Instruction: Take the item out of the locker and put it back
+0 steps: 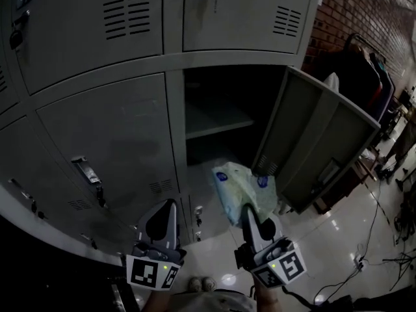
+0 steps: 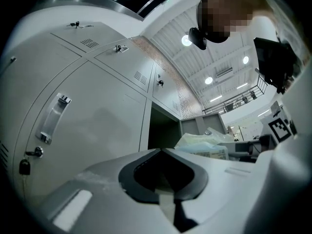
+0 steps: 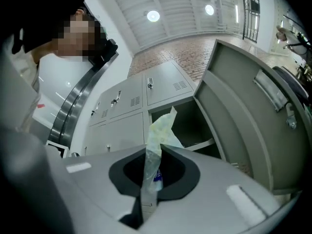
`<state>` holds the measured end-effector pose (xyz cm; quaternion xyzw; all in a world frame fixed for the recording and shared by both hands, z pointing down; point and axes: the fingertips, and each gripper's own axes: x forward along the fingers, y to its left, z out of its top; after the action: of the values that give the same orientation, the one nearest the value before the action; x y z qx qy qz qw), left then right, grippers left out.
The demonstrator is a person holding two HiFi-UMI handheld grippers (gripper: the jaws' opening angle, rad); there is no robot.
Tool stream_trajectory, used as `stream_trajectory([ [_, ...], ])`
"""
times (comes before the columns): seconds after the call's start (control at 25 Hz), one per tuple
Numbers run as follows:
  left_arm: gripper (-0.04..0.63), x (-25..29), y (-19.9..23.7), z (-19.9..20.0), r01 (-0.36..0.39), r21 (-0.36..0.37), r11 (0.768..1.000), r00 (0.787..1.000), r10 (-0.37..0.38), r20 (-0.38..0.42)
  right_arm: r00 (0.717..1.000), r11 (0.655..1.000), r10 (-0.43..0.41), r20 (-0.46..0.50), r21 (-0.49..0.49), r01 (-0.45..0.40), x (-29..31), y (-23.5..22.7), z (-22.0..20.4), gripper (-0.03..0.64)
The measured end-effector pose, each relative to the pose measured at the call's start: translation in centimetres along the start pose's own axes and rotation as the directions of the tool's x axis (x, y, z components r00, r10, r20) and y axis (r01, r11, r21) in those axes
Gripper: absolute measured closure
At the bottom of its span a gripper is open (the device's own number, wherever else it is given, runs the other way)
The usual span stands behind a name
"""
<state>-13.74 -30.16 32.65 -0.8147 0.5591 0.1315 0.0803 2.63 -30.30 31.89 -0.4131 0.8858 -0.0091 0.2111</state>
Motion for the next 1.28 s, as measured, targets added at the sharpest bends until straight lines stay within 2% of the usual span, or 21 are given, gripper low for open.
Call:
stream_trajectory([
  [0.6, 0.589, -1.2, 0.4, 1.0, -0.016, 0.014, 1.000, 1.000, 0.016, 0.011, 1.000, 0.999, -0.001, 0.008, 0.037, 0.000, -0.5, 1.5, -0.3, 0.601],
  [1.0, 0.589, -1.3, 0.0, 1.2, -0.011, 0.014, 1.000, 1.000, 0.011, 0.017, 1.000, 1.000, -0.003, 0.026, 0.024, 0.002, -1.0, 1.6, 0.6, 0.601],
  [1.16, 0.589, -1.3, 0.1, 1.3, -0.015, 0.017, 1.000, 1.000, 0.014, 0.018, 0.998, 0.999, 0.030, 0.062, -0.015, -0.029, 1.6, 1.4, 3.0, 0.602],
  [1.28, 0.589, -1.3, 0.4, 1.4, -0.022, 0.016, 1.000, 1.000, 0.022, 0.019, 0.998, 0.997, 0.012, 0.068, -0.072, -0.007, 5.9, -0.3, 5.4, 0.601],
])
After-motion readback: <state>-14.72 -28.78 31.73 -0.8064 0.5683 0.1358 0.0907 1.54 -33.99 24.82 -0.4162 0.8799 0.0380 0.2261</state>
